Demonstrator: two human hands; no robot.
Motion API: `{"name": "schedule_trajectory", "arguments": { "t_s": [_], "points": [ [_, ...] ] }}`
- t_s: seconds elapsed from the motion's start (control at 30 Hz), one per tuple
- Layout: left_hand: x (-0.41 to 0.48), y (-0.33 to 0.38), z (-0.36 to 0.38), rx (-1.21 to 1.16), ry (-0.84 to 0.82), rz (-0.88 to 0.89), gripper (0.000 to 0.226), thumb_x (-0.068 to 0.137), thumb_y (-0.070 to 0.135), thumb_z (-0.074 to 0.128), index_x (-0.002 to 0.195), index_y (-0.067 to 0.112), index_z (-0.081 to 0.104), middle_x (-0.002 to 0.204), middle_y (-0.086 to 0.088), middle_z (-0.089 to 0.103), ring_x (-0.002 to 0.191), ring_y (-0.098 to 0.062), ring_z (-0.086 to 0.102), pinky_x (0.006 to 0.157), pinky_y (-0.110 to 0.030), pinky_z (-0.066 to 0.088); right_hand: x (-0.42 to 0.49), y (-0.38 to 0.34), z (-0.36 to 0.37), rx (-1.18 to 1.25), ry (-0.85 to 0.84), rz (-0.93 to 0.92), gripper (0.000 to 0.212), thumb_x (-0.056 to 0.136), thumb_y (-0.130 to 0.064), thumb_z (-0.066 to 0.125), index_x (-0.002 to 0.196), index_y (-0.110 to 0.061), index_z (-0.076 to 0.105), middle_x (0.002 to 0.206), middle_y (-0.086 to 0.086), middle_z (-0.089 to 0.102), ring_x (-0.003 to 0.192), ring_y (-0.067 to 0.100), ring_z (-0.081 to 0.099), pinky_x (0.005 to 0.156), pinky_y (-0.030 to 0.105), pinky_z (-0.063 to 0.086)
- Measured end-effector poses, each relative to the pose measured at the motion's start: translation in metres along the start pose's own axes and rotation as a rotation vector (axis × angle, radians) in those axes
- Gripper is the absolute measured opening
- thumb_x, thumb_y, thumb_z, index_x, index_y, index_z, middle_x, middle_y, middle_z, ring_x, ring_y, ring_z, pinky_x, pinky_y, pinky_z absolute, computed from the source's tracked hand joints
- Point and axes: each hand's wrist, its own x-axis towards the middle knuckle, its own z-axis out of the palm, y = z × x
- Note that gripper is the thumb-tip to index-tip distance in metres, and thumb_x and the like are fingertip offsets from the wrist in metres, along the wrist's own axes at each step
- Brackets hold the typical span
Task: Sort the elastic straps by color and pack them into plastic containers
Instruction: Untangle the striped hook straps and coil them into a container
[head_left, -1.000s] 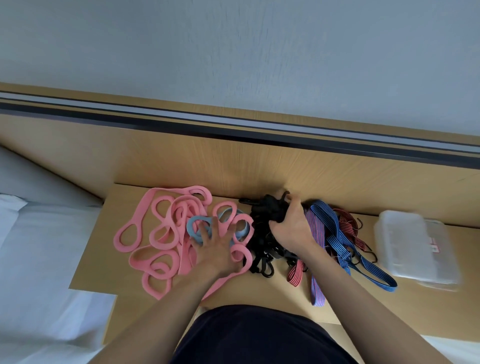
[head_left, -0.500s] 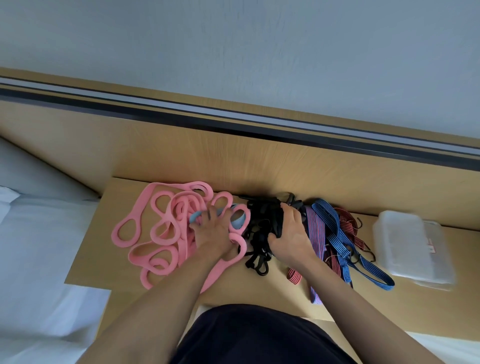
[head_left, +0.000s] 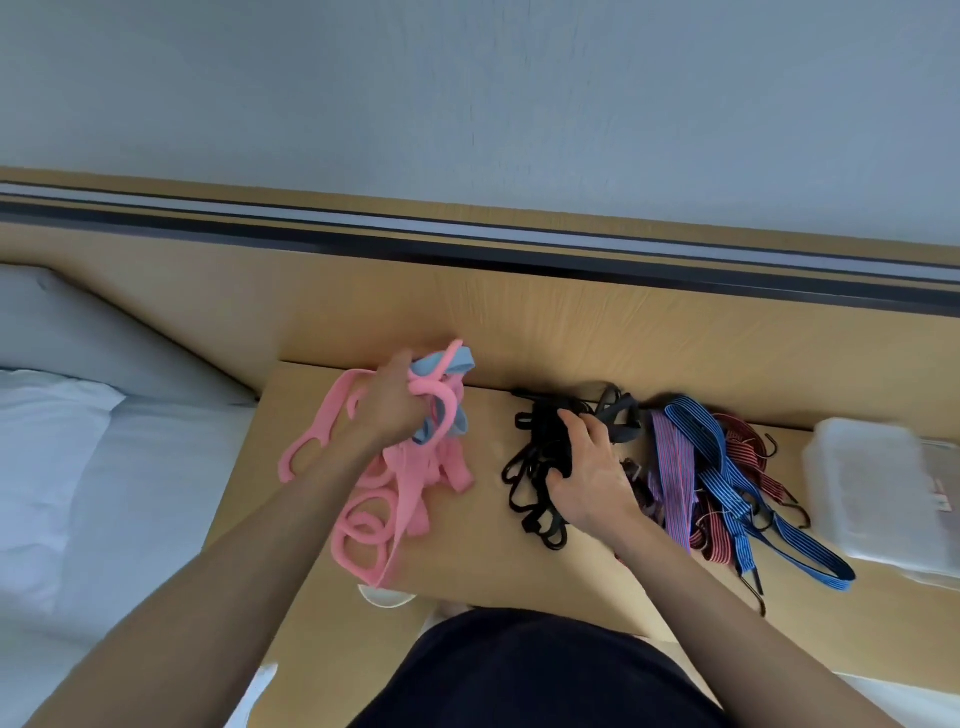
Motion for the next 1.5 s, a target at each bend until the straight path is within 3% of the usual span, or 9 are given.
{"name": "schedule_trajectory", "arguments": {
  "t_s": [0.2,0.33,0.5,0.6,0.7,0.97,1.17,1.37,1.5],
  "points": [
    [-0.003,0.012,-0.065,-0.262,0.243,0.049,0.023,0.086,0.023,0.070,0.093,0.034,0.051,0.088,0.009,0.062,0.074,-0.008,0.065,0.048,-0.014,0.044,0.004,-0.007,0.007,-0.016,-0.011,0.000,0.076,0.089,-0.014,0.059,0.156,-0.025,0.025,0.162,0.006,0.017,0.143,0.035,0.031,0.115,0.048,0.035],
    [-0.017,-0.005,-0.077,-0.460,0.327,0.023,0.032,0.075,0.032,0.065,0.096,0.052,0.053,0.096,0.020,0.068,0.085,-0.004,0.069,0.061,-0.021,0.054,0.004,-0.006,0.008,-0.034,-0.007,0.001,0.076,0.088,-0.015,0.059,0.156,-0.025,0.026,0.162,0.005,0.018,0.142,0.035,0.032,0.115,0.048,0.036],
    [-0.031,-0.040,-0.040,0.113,0.097,0.048,0.069,0.071,0.036,0.064,0.138,0.038,0.048,0.117,0.004,0.066,0.103,-0.025,0.066,0.080,-0.040,0.056,0.005,-0.009,0.009,-0.069,-0.020,-0.013,0.076,0.089,-0.015,0.058,0.157,-0.024,0.025,0.163,0.005,0.017,0.143,0.034,0.031,0.115,0.049,0.036],
    [-0.043,-0.065,-0.009,0.338,-0.243,-0.048,0.100,0.076,0.023,0.079,0.157,0.035,0.021,0.159,-0.007,0.030,0.146,-0.034,0.028,0.115,-0.054,0.034,0.007,-0.012,0.011,-0.097,-0.031,-0.018,0.077,0.089,-0.015,0.058,0.157,-0.023,0.024,0.164,0.006,0.016,0.145,0.035,0.030,0.116,0.049,0.035],
    [-0.053,-0.077,0.002,0.322,-0.170,-0.086,0.110,0.075,0.008,0.074,0.160,0.026,0.006,0.166,-0.008,0.011,0.154,-0.034,0.010,0.117,-0.056,0.031,0.007,-0.012,0.014,-0.144,-0.029,-0.020,0.077,0.089,-0.016,0.058,0.157,-0.022,0.024,0.164,0.008,0.015,0.144,0.036,0.030,0.115,0.050,0.036],
    [-0.113,-0.098,0.033,-0.071,0.146,-0.437,0.115,0.077,0.031,0.077,0.159,0.022,-0.003,0.165,-0.014,0.008,0.153,-0.037,0.009,0.121,-0.054,0.019,0.002,-0.019,0.018,-0.332,0.066,-0.021,0.077,0.086,-0.024,0.058,0.155,-0.025,0.024,0.161,0.009,0.016,0.141,0.035,0.029,0.116,0.050,0.030],
    [-0.126,-0.105,0.068,-0.484,0.067,-0.752,0.123,0.062,0.042,0.090,0.152,0.025,0.007,0.150,-0.007,0.019,0.138,-0.038,0.031,0.096,-0.058,0.054,-0.001,-0.013,0.015,-0.378,0.138,-0.007,0.079,0.088,-0.031,0.061,0.156,-0.027,0.021,0.162,0.009,0.013,0.144,0.035,0.023,0.115,0.051,0.030],
    [-0.095,-0.087,0.071,-0.726,0.161,-0.799,0.104,0.050,0.027,0.087,0.138,0.012,0.033,0.127,-0.012,0.052,0.110,-0.034,0.061,0.086,-0.052,0.060,-0.003,-0.002,0.014,-0.342,0.138,0.042,0.085,0.089,-0.038,0.066,0.158,-0.029,0.016,0.163,0.009,0.010,0.146,0.035,0.023,0.112,0.053,0.035],
    [-0.076,-0.082,0.064,-0.978,0.239,-0.730,0.067,0.067,-0.003,0.084,0.126,0.001,0.052,0.119,-0.019,0.066,0.101,-0.035,0.070,0.079,-0.057,0.061,-0.005,0.011,0.014,-0.291,0.167,0.073,0.089,0.087,-0.042,0.070,0.157,-0.027,0.016,0.163,0.008,0.012,0.146,0.034,0.025,0.114,0.053,0.034]
  ]
}}
